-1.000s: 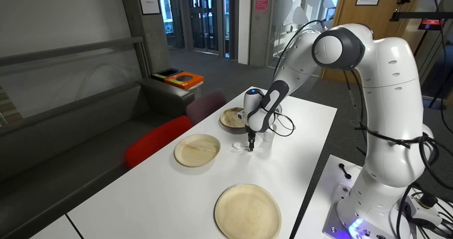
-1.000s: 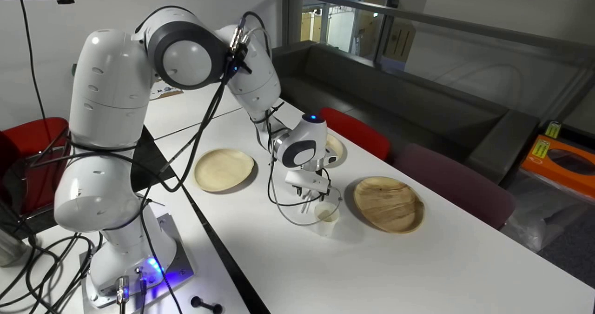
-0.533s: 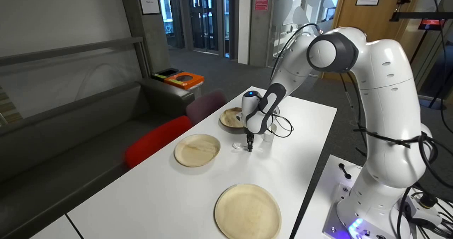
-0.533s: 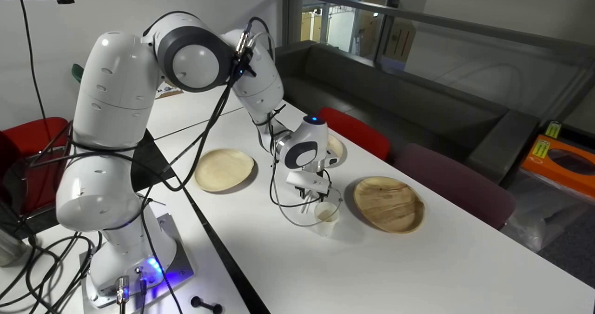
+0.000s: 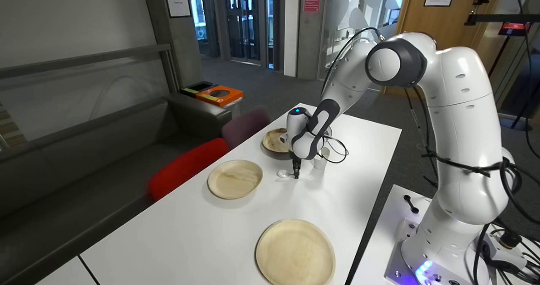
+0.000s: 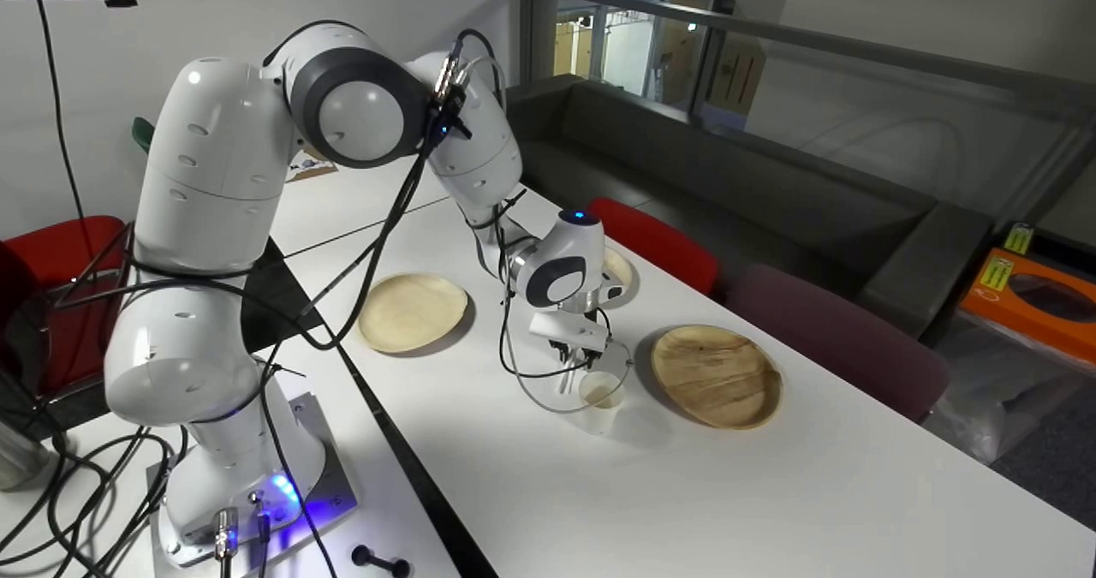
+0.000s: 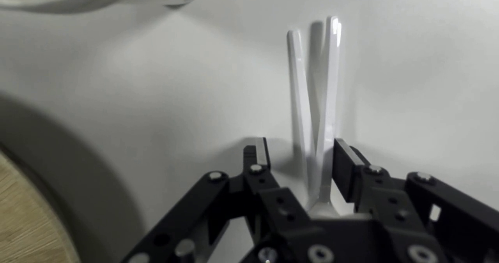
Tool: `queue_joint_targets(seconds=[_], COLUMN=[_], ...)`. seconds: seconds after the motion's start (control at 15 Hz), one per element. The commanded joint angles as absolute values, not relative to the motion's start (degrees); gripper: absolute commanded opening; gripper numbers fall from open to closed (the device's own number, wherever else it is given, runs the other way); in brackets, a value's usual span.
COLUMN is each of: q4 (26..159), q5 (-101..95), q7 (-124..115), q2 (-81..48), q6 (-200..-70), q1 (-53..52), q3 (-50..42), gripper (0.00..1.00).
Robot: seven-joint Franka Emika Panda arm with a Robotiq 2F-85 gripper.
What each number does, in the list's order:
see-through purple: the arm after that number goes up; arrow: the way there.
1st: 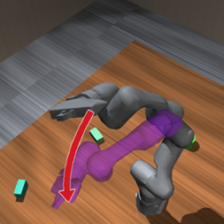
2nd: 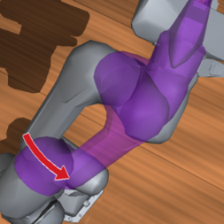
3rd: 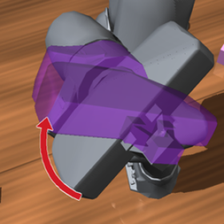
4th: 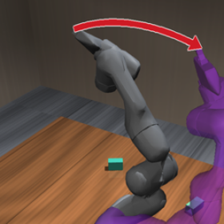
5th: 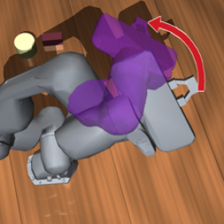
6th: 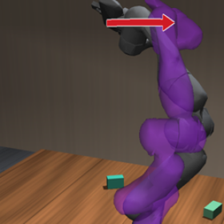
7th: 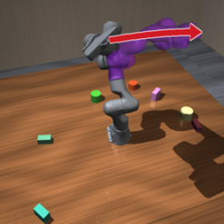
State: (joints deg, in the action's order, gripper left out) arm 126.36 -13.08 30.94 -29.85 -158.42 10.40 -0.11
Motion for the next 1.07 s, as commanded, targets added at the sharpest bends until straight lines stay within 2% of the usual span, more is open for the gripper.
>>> queue_joint_targets(seconds=[0.0, 0.07, 0.13, 0.27, 0.4, 0.6, 0.67, 0.73, 0.8, 0.87, 1.0], q4=[126.38, 126.43, 126.44, 126.42, 126.49, 126.48, 126.50, 126.50, 126.48, 126.46, 126.43], q5=[-14.59, -14.57, -14.54, -14.53, -14.46, -14.45, -14.47, -14.49, -14.50, -14.52, -14.45], q7=[29.59, 29.61, 29.65, 29.70, 29.81, 29.89, 29.87, 29.90, 29.89, 29.88, 29.95], q2=[-30.00, -29.98, -29.95, -29.97, -29.95, -29.92, -29.92, -29.93, -29.93, -29.92, -29.95], q6=[-160.00, -160.07, -160.03, -160.11, -160.12, -160.04, -160.07, -160.08, -160.00, -159.95, -159.88], q1=[9.93, 9.96, 9.99, 10.04, 10.14, 10.18, 10.16, 10.16, 10.15, 10.13, 10.20], q3=[-0.92, -0.90, -0.87, -0.85, -0.77, -0.73, -0.75, -0.76, -0.76, -0.78, -0.71], gripper=[0.41, 0.21, 0.19, 0.04, 0.00, 0.11, 0.28, 0.36, 0.38, 0.44, 0.36])
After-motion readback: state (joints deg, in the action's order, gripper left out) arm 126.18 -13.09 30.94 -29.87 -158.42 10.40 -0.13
